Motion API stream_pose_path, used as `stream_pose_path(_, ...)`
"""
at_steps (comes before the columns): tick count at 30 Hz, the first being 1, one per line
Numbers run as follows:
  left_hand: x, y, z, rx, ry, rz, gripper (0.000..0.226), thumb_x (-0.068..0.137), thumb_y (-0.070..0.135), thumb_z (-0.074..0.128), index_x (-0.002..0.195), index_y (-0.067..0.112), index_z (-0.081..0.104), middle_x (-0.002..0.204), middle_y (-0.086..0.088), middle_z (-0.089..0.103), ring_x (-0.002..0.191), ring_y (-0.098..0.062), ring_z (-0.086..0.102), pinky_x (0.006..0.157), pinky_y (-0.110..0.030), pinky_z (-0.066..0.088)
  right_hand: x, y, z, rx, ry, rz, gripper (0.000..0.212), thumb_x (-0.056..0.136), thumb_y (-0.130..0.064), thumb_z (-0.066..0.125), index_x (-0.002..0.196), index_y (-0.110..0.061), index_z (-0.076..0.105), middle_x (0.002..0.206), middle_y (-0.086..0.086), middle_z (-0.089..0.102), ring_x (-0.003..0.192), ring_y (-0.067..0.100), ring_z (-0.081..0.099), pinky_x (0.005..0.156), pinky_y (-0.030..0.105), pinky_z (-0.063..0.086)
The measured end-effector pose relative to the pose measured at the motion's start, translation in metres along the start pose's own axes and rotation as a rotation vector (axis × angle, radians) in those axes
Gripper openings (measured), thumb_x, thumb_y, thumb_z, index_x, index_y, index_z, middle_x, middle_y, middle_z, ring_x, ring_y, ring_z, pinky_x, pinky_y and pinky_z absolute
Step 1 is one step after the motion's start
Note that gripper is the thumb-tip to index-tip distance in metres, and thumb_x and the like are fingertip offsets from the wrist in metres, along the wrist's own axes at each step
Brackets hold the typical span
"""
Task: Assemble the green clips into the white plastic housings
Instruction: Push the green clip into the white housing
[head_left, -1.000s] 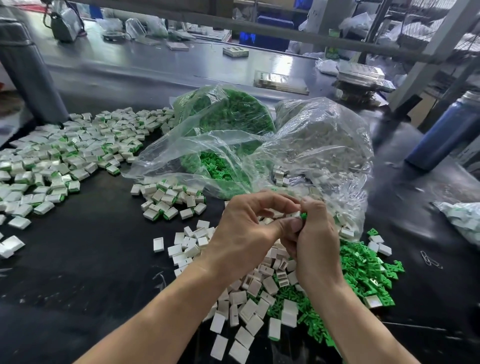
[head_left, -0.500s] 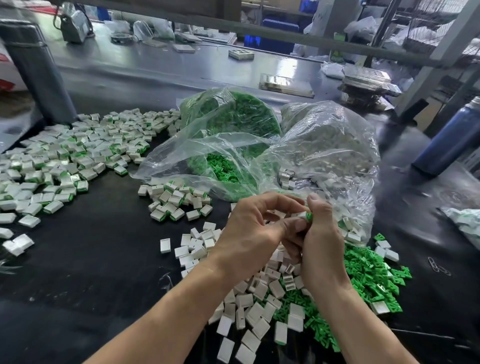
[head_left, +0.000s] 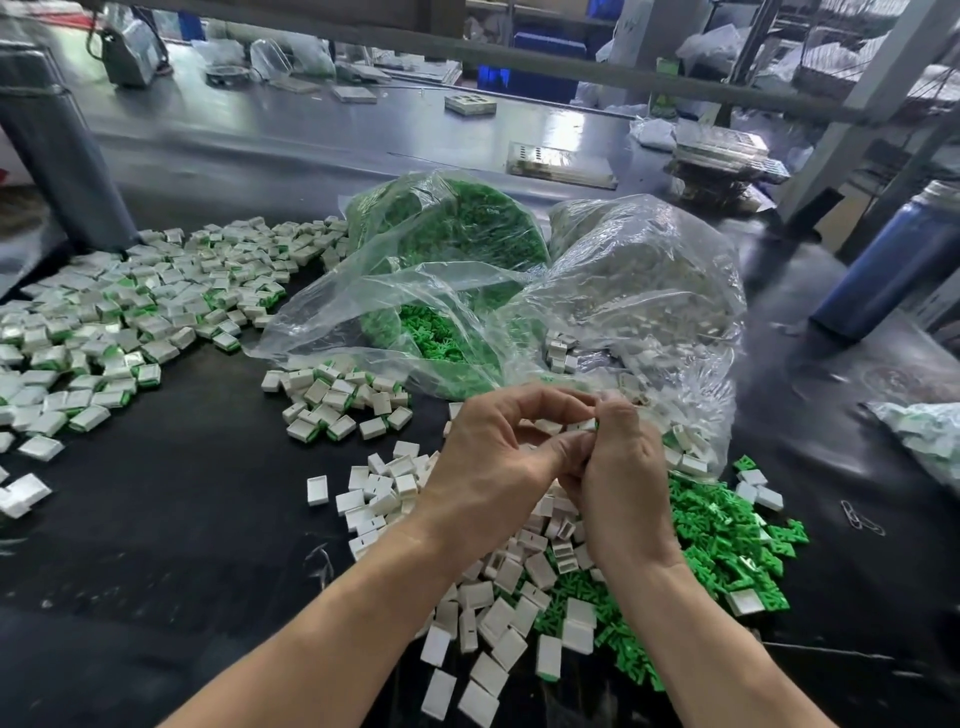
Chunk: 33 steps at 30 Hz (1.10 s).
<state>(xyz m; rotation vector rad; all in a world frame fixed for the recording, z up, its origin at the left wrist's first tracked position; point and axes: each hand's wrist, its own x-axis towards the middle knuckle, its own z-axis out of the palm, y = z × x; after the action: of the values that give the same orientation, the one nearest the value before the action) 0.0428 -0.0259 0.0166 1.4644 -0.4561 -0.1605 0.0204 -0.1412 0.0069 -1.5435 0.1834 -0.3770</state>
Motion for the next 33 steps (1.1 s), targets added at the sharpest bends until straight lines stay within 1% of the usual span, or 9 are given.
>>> stream_pose_path(4,-0.001,0.001,0.0,0.004,0.0,0.012,0.01,0.091,0.002,0.075,0.101,0.005,0.076,0.117,0.003,0.076,0.101,-0.019,0.076,0.09,-0.041,0.062,0.001,0.001,0.001,0.005,0.022,0.0,0.051,0.101,-0.047,0.033,0.094,-0.028,0.08,0.089,0.015,0.078,0.092,0.037,0.076,0.081,0.064,0.059)
stream_pose_path(9,-0.002,0.001,0.0,0.001,0.003,0.022,0.01,0.091,0.001,0.075,0.1,0.005,0.076,0.116,0.003,0.077,0.1,-0.018,0.076,0.088,-0.039,0.063,0.001,0.002,0.002,-0.029,0.056,-0.006,0.052,0.102,-0.048,0.033,0.09,-0.03,0.08,0.08,0.007,0.076,0.08,0.027,0.073,0.07,0.046,0.054)
stream_pose_path(14,-0.002,0.0,0.0,0.004,-0.001,0.02,0.009,0.092,0.003,0.075,0.101,0.006,0.076,0.118,0.003,0.076,0.104,-0.018,0.075,0.093,-0.045,0.061,-0.001,0.0,0.003,-0.029,0.056,-0.03,0.05,0.1,-0.047,0.032,0.09,-0.034,0.079,0.089,0.008,0.078,0.09,0.026,0.076,0.081,0.053,0.061)
stream_pose_path(16,-0.002,0.001,-0.001,0.002,-0.007,0.018,0.01,0.093,0.004,0.074,0.102,0.008,0.075,0.118,0.005,0.076,0.103,-0.018,0.075,0.092,-0.044,0.061,-0.001,0.0,0.003,-0.036,0.053,-0.043,0.048,0.101,-0.047,0.033,0.088,-0.037,0.079,0.082,0.002,0.077,0.082,0.018,0.076,0.071,0.043,0.061)
stream_pose_path(19,-0.001,0.001,-0.002,0.009,-0.015,0.02,0.011,0.092,0.006,0.076,0.102,0.009,0.074,0.12,0.006,0.076,0.103,-0.017,0.075,0.091,-0.044,0.062,-0.002,-0.003,0.0,-0.007,0.005,-0.066,0.055,0.112,-0.037,0.032,0.085,-0.035,0.079,0.058,-0.009,0.067,0.055,0.0,0.064,0.048,0.015,0.048)
stream_pose_path(22,0.0,0.0,-0.007,0.001,0.006,0.006,0.01,0.09,0.01,0.078,0.1,0.009,0.075,0.119,0.004,0.076,0.104,-0.02,0.075,0.093,-0.048,0.061,-0.003,-0.004,-0.007,-0.004,-0.052,-0.061,0.059,0.113,-0.044,0.03,0.085,-0.025,0.079,0.058,-0.01,0.064,0.053,0.001,0.06,0.048,0.012,0.045)
stream_pose_path(24,0.002,0.0,-0.013,0.034,0.042,0.005,0.01,0.089,0.014,0.079,0.099,0.014,0.075,0.112,0.005,0.076,0.1,-0.021,0.075,0.091,-0.045,0.062,-0.001,-0.004,-0.013,-0.044,-0.052,-0.067,0.065,0.11,-0.054,0.033,0.073,-0.019,0.074,0.055,-0.009,0.055,0.049,0.003,0.048,0.046,0.013,0.039)
stream_pose_path(30,0.007,-0.003,-0.027,0.141,0.132,0.016,0.01,0.089,0.017,0.08,0.097,0.019,0.074,0.091,0.003,0.076,0.084,-0.01,0.072,0.077,-0.025,0.06,0.008,-0.011,-0.027,-0.132,-0.149,-0.185,0.019,0.096,-0.042,0.064,0.1,-0.027,0.074,0.082,-0.003,0.07,0.069,0.007,0.06,0.058,0.017,0.046)
stream_pose_path(33,0.007,-0.004,-0.028,0.166,0.128,0.015,0.009,0.089,0.017,0.081,0.096,0.018,0.075,0.088,0.004,0.076,0.081,-0.012,0.072,0.076,-0.028,0.062,0.007,-0.011,-0.024,-0.162,-0.201,-0.221,0.013,0.09,-0.033,0.07,0.101,-0.027,0.074,0.088,-0.005,0.074,0.074,0.005,0.066,0.06,0.014,0.05)
